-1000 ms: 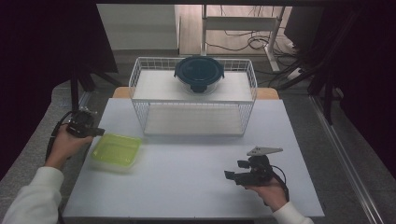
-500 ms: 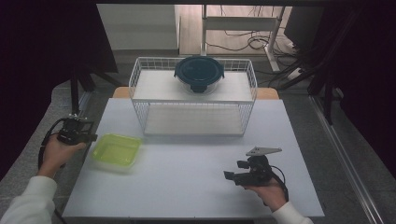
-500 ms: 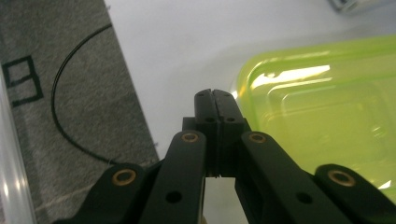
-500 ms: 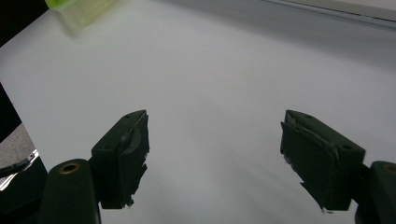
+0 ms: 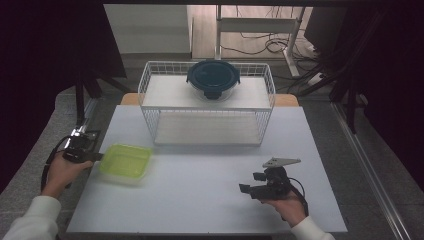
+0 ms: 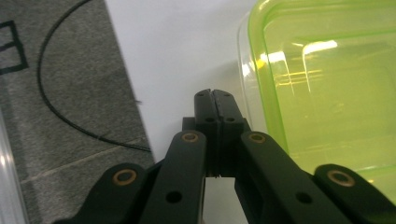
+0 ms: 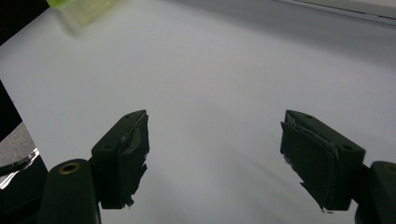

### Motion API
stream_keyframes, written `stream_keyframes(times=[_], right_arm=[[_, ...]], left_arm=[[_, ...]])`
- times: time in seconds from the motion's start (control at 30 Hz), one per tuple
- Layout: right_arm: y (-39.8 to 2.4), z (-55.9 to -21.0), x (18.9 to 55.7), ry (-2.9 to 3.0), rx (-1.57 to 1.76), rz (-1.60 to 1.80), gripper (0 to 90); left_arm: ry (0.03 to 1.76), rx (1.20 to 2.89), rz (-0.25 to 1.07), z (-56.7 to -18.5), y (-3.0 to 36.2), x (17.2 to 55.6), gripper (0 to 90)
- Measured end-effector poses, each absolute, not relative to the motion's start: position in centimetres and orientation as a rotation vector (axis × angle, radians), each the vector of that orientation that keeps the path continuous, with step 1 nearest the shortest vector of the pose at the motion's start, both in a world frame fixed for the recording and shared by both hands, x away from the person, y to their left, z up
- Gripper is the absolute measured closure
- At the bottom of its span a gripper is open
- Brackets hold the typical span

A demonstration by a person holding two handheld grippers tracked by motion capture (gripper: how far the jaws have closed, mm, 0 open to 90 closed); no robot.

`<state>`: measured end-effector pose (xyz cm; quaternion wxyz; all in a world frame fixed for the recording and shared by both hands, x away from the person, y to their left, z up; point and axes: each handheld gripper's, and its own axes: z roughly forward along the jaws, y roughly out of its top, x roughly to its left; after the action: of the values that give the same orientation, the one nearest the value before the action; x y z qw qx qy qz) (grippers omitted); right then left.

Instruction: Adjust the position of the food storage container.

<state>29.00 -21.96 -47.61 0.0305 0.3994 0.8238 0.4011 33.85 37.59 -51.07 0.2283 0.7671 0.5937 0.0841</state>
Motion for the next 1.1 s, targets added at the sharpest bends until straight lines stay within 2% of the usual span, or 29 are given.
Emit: stream_keyframes(times=[0.5, 1.1], right_arm=[[-21.9, -47.6, 29.0, 2.544, 1.225, 1.236, 23.5], [-21.8, -47.6, 29.0, 2.545, 1.229, 1.231, 23.5]], left_arm=[[1.52, 2.113, 0.081, -50.6, 30.8, 32.7, 90.0], [1.343, 2.141, -0.018, -50.0, 23.5, 32.1, 90.0]])
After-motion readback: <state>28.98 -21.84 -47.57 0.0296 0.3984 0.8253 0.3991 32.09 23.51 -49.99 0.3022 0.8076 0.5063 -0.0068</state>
